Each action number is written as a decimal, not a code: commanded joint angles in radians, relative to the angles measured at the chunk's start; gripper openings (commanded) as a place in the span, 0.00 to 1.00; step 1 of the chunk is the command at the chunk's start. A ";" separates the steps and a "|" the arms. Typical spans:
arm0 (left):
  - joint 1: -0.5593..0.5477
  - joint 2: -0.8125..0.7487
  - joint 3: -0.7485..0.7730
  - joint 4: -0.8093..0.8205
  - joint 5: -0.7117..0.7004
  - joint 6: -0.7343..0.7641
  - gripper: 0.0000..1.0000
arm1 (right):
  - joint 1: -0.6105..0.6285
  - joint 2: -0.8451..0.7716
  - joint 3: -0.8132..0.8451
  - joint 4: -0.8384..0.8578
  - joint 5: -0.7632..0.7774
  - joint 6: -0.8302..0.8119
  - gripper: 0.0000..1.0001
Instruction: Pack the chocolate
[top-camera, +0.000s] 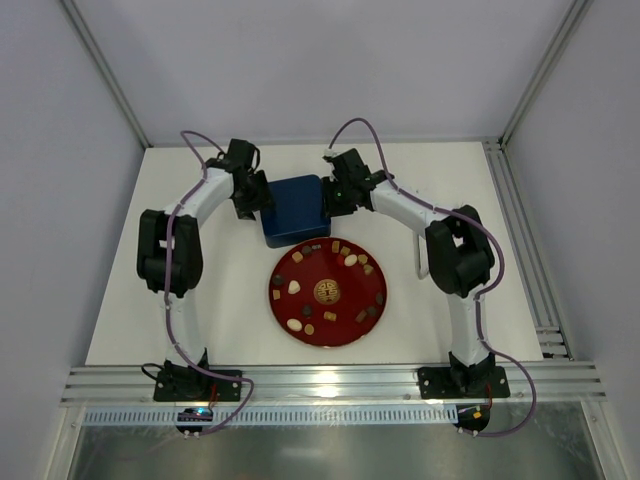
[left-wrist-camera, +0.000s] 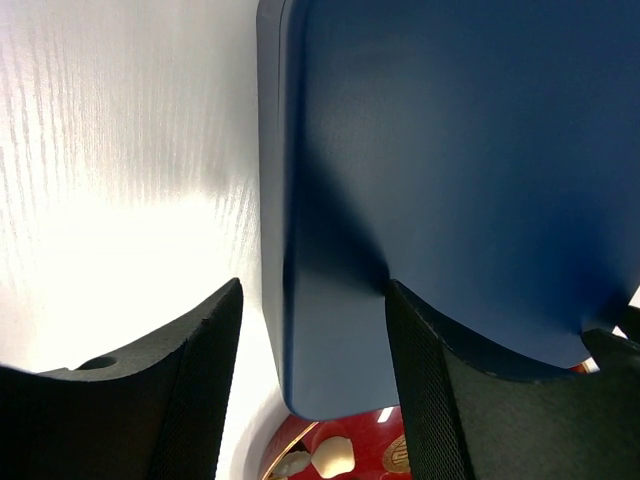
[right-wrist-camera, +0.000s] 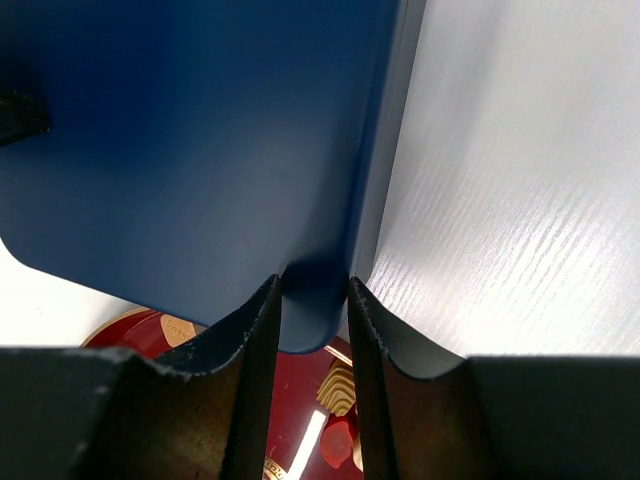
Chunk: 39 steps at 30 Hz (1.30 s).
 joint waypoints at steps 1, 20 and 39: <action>-0.001 0.122 -0.069 -0.230 -0.161 0.081 0.59 | -0.002 0.002 -0.005 -0.082 -0.005 -0.003 0.35; 0.031 -0.036 0.198 -0.192 -0.043 0.136 0.81 | -0.083 -0.120 0.168 -0.007 -0.053 0.032 0.55; 0.028 -0.792 -0.362 0.072 0.076 0.131 0.91 | -0.122 -0.952 -0.495 0.086 0.192 0.055 0.89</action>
